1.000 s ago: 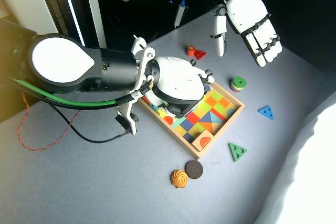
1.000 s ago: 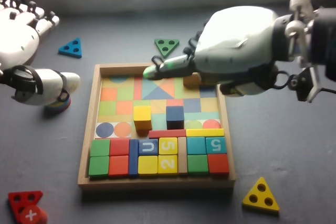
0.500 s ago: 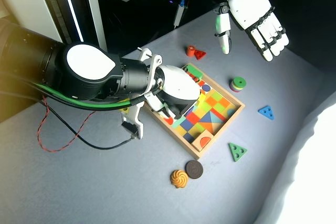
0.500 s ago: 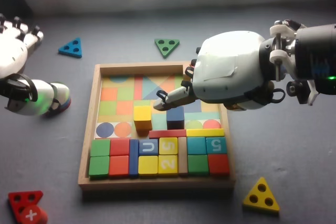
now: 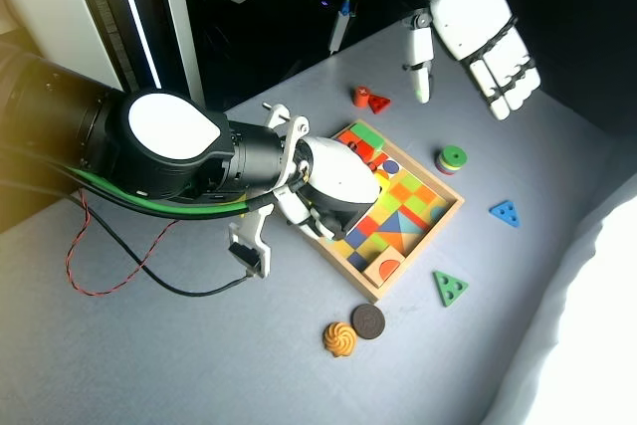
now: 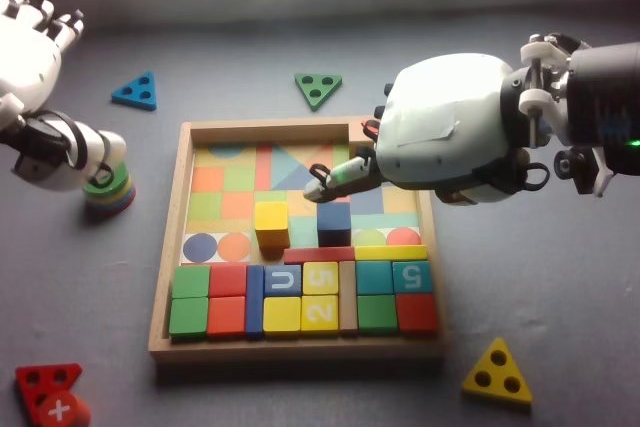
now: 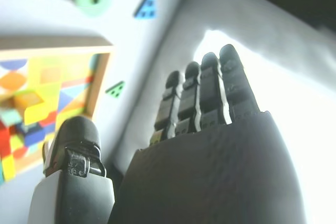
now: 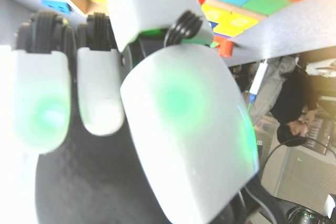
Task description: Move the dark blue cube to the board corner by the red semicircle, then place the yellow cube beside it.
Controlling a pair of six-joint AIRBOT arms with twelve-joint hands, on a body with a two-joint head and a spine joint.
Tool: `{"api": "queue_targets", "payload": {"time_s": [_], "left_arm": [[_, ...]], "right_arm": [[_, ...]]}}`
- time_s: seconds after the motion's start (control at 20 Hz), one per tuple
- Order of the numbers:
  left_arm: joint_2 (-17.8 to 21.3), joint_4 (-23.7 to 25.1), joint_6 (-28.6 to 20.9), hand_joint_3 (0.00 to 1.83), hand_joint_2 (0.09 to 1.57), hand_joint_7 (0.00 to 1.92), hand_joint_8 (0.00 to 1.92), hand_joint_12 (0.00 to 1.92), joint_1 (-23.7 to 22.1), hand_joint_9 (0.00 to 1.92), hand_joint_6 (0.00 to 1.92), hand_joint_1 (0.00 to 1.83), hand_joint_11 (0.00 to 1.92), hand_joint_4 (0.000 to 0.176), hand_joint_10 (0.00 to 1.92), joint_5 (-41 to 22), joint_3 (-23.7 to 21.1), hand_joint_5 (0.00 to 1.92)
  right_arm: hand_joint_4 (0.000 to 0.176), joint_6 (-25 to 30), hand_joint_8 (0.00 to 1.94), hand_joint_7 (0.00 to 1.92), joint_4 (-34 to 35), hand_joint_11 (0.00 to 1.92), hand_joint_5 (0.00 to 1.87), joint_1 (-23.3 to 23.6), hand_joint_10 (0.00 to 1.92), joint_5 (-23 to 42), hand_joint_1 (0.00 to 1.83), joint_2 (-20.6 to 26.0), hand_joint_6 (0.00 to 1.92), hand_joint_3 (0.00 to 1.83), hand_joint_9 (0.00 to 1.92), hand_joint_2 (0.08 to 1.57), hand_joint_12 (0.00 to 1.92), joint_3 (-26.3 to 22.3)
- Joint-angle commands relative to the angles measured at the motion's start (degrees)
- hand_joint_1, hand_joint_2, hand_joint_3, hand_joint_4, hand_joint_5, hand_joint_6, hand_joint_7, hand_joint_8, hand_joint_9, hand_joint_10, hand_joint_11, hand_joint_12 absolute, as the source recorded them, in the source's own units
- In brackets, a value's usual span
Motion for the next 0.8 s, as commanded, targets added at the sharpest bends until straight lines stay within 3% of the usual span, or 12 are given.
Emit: {"api": "queue_targets", "payload": {"time_s": [0.0,0.55,0.75], "left_arm": [[0.6,4.3,0.2,0.01,1.26,0.0,0.0,0.0,-0.4,0.0,0.0,0.0,0.0,0.0,0.0,-1.8,0.0,0.0],[0.3,2.8,-0.2,0.0,1.26,0.0,0.0,0.0,-2.2,0.0,0.0,0.0,0.0,0.0,0.0,-5.2,-0.4,0.0],[0.3,-0.3,-0.4,0.0,1.26,0.0,0.0,0.0,-2.3,0.0,0.0,0.0,0.0,0.0,0.0,-4.2,-0.4,0.0]], "right_arm": [[0.0,0.0,1.94,1.51,1.4,1.78,0.27,0.3,1.92,1.3,1.78,0.6,0.0,0.03,1.69,1.15,1.92,0.1],[0.0,-0.2,1.94,1.53,1.0,1.8,0.28,-1.7,1.92,1.7,1.76,0.3,0.01,0.03,1.71,1.13,1.92,0.7],[0.0,-0.2,1.94,1.5,1.0,1.8,0.29,-1.8,1.92,1.7,1.78,0.1,0.01,0.04,1.71,1.13,1.92,1.0]]}}
